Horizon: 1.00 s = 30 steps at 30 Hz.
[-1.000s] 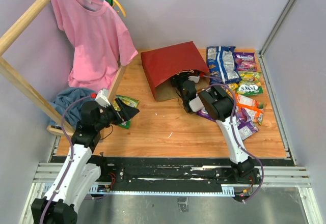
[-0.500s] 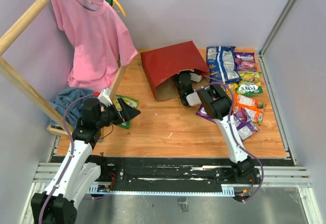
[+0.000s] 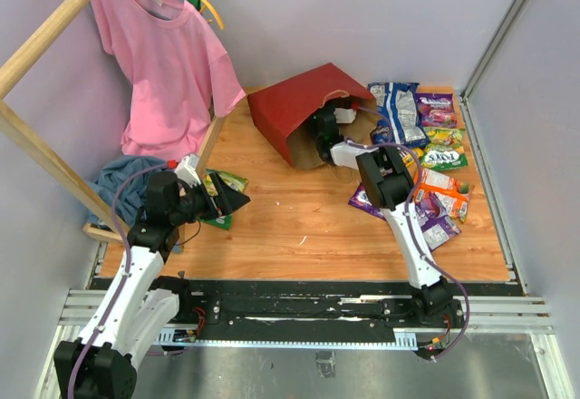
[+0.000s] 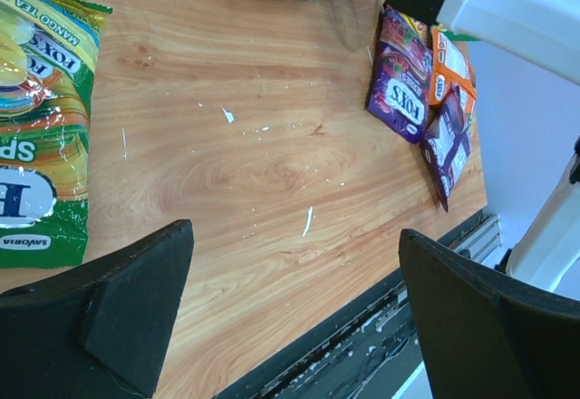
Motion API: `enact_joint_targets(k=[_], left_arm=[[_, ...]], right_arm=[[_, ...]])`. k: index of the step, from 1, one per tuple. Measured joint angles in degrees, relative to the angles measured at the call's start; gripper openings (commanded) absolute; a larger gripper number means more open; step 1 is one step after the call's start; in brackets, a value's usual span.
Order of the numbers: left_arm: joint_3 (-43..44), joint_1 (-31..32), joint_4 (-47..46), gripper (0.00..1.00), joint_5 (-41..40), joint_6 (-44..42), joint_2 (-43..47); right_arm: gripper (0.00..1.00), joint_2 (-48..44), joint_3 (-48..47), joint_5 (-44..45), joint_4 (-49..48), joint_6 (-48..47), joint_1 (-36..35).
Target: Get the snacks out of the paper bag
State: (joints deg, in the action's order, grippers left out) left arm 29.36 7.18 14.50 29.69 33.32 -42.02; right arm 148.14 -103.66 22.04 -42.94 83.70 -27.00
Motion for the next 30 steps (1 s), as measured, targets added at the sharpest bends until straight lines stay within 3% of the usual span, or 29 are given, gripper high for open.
enact_joint_targets(k=[10,24,30], left_arm=[[0.0,0.02,0.72,1.0,0.02,-0.2,-0.11],[0.0,0.09,1.07,1.0,0.07,-0.79,-0.26],[0.0,0.09,1.14,1.0,0.31,-0.83,-0.37]], right_arm=[[0.82,2.32,-9.2,-10.01,14.49,-3.85,0.42],[0.88,8.28,-20.74,-17.18,17.97,-8.9,0.33],[0.79,15.56,-32.61,-17.46,18.38,-7.91,-0.46]])
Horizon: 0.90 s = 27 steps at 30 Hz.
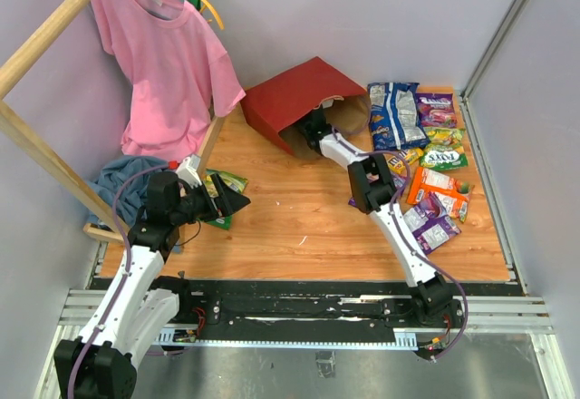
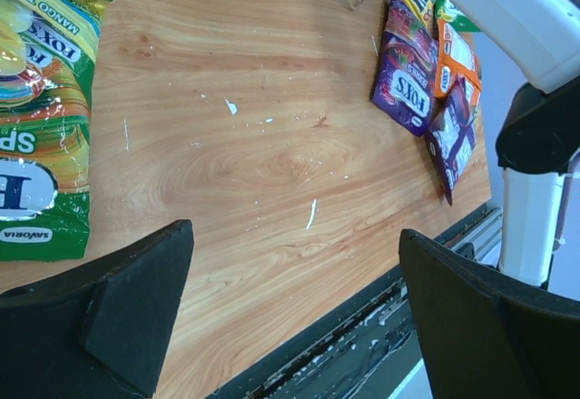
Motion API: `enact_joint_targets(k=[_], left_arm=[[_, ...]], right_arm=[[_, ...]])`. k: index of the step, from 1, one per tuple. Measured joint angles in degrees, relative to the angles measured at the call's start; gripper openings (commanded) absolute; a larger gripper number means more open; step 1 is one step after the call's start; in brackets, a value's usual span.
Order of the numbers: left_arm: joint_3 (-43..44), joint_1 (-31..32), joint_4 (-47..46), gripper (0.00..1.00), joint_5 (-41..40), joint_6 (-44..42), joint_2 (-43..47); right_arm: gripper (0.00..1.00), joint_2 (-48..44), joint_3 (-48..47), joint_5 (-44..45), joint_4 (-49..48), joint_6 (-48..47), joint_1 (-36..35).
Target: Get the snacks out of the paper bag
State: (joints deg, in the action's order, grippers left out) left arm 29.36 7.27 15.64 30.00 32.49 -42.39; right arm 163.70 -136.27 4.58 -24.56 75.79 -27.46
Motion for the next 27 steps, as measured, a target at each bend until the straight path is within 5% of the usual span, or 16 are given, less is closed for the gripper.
enact_joint_targets(k=[5,9,17,27], left_arm=[[0.0,0.0,0.39,1.0,0.2,-0.17,0.0],[0.0,0.0,0.46,1.0,0.35,-0.17,0.0],[0.2,0.0,1.07,1.0,0.26,-0.33,-0.02],[2.82,0.0,1.73,1.0,-1.95,-0.87,-0.83]], right_arm=[[0.46,3.15,-4.72,0.52,0.79,0.96,-0.59],[0.02,3.1,-3.89,0.31,-0.48,1.33,-0.59],[0.01,-2.23,11.02,-0.61,-8.98,2.23,-0.52],[0.01,-20.57,42.14,-0.11,-24.85,4.96,-0.59]])
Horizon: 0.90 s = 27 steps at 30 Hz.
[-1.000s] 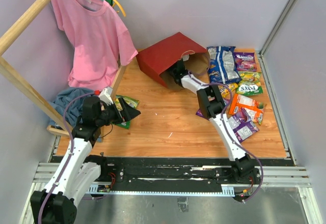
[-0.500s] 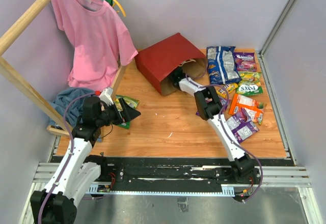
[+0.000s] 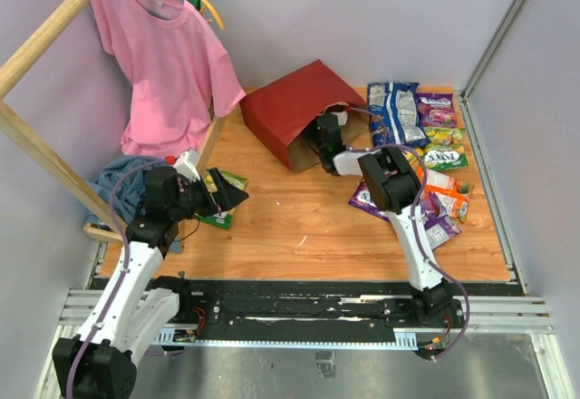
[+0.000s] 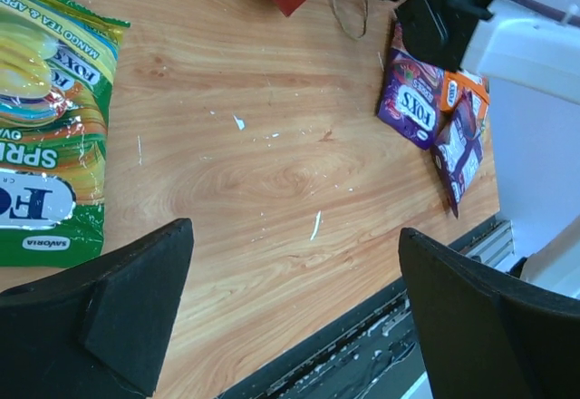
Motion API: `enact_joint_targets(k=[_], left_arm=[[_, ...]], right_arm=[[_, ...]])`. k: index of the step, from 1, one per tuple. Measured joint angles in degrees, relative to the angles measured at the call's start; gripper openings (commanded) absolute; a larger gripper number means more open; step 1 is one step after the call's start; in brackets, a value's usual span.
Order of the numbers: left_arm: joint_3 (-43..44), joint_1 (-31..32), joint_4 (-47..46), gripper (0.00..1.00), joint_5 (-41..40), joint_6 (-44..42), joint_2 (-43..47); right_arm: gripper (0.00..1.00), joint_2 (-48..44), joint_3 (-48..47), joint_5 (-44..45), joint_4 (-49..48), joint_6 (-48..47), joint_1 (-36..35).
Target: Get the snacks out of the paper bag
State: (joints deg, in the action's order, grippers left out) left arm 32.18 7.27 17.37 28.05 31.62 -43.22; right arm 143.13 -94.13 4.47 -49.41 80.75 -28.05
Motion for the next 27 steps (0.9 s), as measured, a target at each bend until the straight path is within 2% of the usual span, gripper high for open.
enact_joint_targets(k=[6,9,11,14,17,18,20,23,27], left_arm=[[3.45,0.2,0.9,1.0,-2.19,-0.74,-3.39],[8.98,2.71,2.99,1.0,-6.75,-2.56,-6.95],[14.8,8.44,4.74,1.0,-12.81,-4.26,-10.54],[24.59,20.04,6.08,1.0,-22.51,-7.3,-17.68],[34.21,30.8,9.05,1.0,-33.81,-10.64,-26.84],[37.07,33.57,9.75,1.0,-37.64,-11.65,-30.18],[41.18,37.44,10.62,1.0,-44.35,-13.77,-36.02],[44.48,39.17,10.88,1.0,-52.33,-17.42,-42.36],[47.25,38.91,7.06,0.98,-55.69,-22.93,-46.01]], right_arm=[[0.01,-6.16,10.71,0.26,-7.85,2.45,-0.48],[0.15,-6.49,12.83,-0.02,-9.57,4.07,-0.52],[0.23,-6.49,13.73,-0.37,-9.55,5.25,-0.61],[0.43,-6.47,14.8,-1.22,-9.9,6.75,-0.59],[0.88,-6.47,16.37,-2.51,-10.54,8.02,-0.57],[0.96,-6.47,17.07,-3.02,-10.93,8.33,-0.52],[0.99,-6.47,18.51,-4.09,-11.43,9.14,-0.46],[0.99,-6.47,19.96,-6.03,-13.66,9.92,-0.09],[0.96,-6.4,20.59,-8.24,-15.1,10.88,1.09]])
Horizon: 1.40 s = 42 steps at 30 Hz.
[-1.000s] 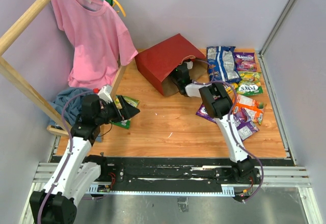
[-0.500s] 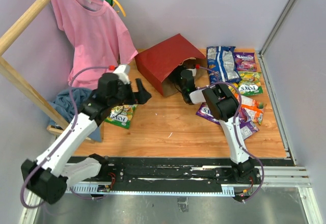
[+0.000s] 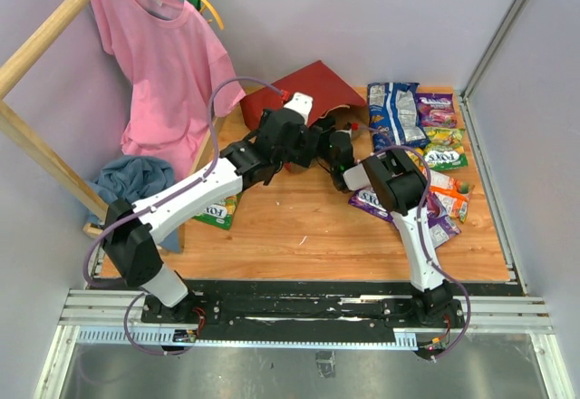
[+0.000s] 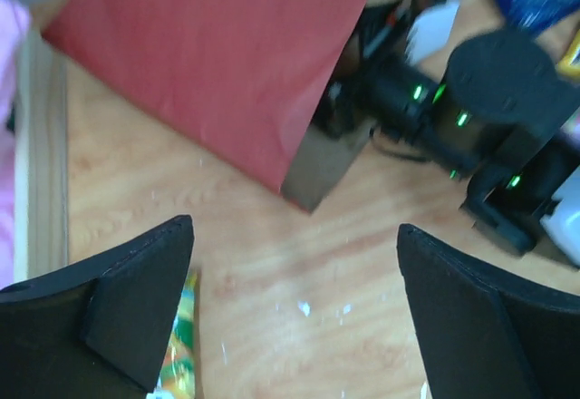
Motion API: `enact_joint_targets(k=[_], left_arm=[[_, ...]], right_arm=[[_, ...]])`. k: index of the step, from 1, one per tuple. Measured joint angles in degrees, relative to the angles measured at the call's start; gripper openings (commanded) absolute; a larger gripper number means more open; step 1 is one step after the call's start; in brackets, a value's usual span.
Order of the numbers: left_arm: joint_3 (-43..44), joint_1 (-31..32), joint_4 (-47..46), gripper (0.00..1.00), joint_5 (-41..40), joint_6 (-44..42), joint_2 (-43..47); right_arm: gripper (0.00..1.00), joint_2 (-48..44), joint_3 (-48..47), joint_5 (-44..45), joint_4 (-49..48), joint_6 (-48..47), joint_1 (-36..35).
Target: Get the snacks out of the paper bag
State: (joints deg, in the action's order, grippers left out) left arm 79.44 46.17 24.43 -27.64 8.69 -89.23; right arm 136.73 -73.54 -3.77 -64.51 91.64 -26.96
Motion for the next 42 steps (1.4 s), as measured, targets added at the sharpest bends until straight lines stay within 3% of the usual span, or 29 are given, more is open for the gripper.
enact_joint_targets(k=[8,12,18,21,22,23,24,35,42], left_arm=[[15.37,0.09,-10.71,0.93,5.27,-13.55,-8.31],[24.39,0.09,-12.37,0.92,8.83,-18.14,-16.92],[29.49,0.09,-10.97,0.82,12.76,-23.1,-26.45],[32.13,0.09,-9.92,0.61,14.25,-24.44,-29.88],[32.92,0.09,-9.49,0.39,14.45,-24.98,-30.67],[33.44,0.09,-9.22,0.09,14.51,-25.09,-31.12],[34.1,0.09,-8.83,0.02,14.75,-25.94,-31.54],[34.86,0.02,-8.33,0.0,14.78,-22.86,-30.53],[33.14,-0.5,-2.91,0.0,20.22,-18.01,-23.76]], right_arm=[[0.93,1.4,-0.2,-2.12,-2.91,1.64,0.72],[0.92,2.54,-0.74,-2.51,-5.16,2.82,0.85],[0.91,3.63,-1.01,-3.34,-7.72,3.5,1.18],[0.91,4.22,-1.44,-3.78,-8.76,4.04,1.51],[0.91,4.44,-1.64,-3.8,-9.07,4.22,1.64],[0.91,4.63,-1.81,-3.82,-9.35,4.33,1.68],[0.91,4.74,-1.88,-3.85,-9.64,4.42,1.75],[0.98,5.35,-3.37,-4.22,-9.16,4.07,2.19],[0.96,2.69,-3.76,-4.13,-0.17,0.22,1.88]])
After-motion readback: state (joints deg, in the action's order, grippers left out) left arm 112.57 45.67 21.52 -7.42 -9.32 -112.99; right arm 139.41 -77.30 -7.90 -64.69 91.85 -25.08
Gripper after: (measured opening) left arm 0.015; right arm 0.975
